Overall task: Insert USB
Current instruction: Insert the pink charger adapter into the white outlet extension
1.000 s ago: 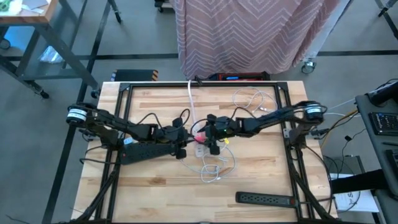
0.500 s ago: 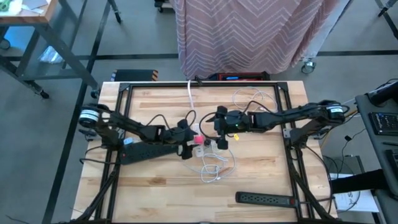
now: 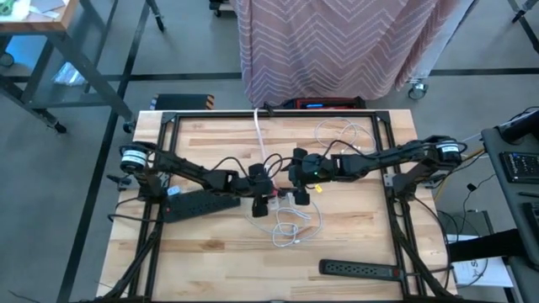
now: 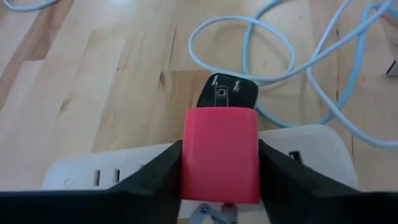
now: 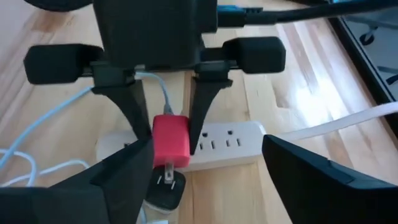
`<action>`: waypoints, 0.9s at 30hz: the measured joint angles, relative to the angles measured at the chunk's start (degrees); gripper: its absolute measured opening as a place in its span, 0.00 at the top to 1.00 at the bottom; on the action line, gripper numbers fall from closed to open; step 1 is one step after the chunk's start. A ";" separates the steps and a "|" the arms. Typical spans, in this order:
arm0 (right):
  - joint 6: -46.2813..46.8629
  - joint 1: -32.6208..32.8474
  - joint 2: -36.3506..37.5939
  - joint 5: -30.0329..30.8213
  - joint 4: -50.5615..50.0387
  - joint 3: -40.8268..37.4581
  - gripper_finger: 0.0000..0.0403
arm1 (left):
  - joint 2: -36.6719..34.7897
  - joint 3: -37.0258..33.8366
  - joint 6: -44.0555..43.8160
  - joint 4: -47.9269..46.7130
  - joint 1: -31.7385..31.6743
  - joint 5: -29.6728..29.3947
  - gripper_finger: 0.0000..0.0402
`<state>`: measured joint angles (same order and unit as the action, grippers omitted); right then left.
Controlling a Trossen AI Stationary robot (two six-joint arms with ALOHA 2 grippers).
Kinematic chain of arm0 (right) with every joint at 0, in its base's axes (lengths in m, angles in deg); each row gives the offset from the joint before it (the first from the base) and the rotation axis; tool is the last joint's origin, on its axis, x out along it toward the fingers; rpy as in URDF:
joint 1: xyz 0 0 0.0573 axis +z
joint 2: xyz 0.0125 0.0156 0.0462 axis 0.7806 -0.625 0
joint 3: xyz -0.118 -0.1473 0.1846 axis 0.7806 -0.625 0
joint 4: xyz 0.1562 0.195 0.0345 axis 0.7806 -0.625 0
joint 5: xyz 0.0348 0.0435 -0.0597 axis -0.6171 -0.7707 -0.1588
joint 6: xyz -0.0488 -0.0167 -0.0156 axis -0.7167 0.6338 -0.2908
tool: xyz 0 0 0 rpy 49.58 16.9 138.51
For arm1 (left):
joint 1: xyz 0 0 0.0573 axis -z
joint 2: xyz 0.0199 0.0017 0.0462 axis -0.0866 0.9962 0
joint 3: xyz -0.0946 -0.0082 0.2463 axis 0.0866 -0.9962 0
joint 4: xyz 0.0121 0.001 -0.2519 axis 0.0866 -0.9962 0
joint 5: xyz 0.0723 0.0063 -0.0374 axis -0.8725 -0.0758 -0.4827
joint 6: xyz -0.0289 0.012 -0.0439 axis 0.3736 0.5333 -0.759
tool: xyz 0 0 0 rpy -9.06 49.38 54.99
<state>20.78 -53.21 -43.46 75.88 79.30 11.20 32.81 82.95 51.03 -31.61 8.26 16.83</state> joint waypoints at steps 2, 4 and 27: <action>0.11 0.01 0.10 -0.02 -1.06 0.01 0.33 | -0.62 0.00 1.16 -0.71 -0.03 -0.04 0.67; 1.17 0.02 0.10 -0.07 -1.24 0.01 0.36 | -1.48 -0.02 2.47 -2.02 0.19 -2.08 0.67; 21.07 -0.46 2.47 -8.33 1.87 4.55 0.42 | -5.89 0.09 75.50 19.81 14.79 -40.27 0.67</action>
<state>41.85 -53.66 -40.99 67.55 81.17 15.75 26.93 83.04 126.53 -11.80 23.05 -23.44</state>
